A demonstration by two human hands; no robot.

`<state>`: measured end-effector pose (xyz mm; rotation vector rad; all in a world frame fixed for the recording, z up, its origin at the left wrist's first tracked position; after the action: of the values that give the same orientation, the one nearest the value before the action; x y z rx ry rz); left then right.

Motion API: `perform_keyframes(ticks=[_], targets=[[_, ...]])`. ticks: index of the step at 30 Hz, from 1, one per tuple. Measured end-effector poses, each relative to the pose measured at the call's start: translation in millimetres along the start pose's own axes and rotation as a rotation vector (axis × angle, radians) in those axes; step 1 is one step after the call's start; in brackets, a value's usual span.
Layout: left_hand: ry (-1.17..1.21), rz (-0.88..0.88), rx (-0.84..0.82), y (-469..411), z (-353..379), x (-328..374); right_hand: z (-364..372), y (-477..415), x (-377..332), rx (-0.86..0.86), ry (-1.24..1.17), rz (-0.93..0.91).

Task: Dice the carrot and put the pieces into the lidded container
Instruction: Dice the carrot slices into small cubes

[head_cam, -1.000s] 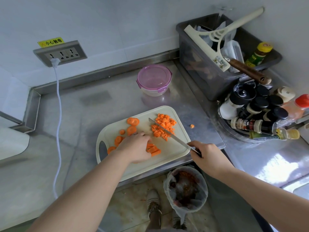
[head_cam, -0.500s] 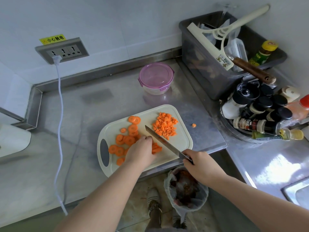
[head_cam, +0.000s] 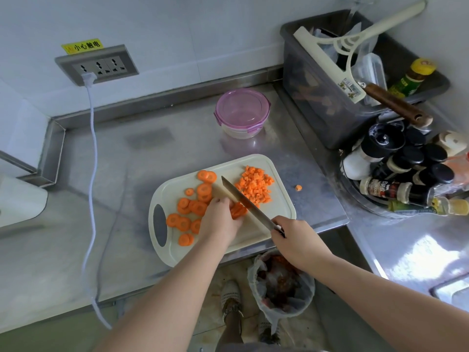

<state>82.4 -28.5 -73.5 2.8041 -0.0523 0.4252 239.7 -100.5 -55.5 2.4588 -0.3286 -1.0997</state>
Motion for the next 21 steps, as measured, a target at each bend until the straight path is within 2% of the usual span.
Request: perform_keyframes(ticks=[5, 21], targets=[[0.064, 0.016, 0.033, 3.0, -1.0, -2.0, 0.9, 2.6, 0.9, 0.023, -0.003, -0.01], [-0.054, 0.007, 0.032, 6.3, 0.0, 2.5, -3.9, 3.5, 4.4, 0.014, 0.058, -0.007]])
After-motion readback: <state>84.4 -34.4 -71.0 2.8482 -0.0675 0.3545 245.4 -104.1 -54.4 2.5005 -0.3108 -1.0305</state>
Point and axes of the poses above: each hand's wrist, its own y-axis away from the middle knuckle, its own z-axis out of the palm, x = y × z, the point moved 5 cm from there along -y, towards the middle knuckle, and after that the axes turned 12 degrees about -y, right-handed, at the moved point
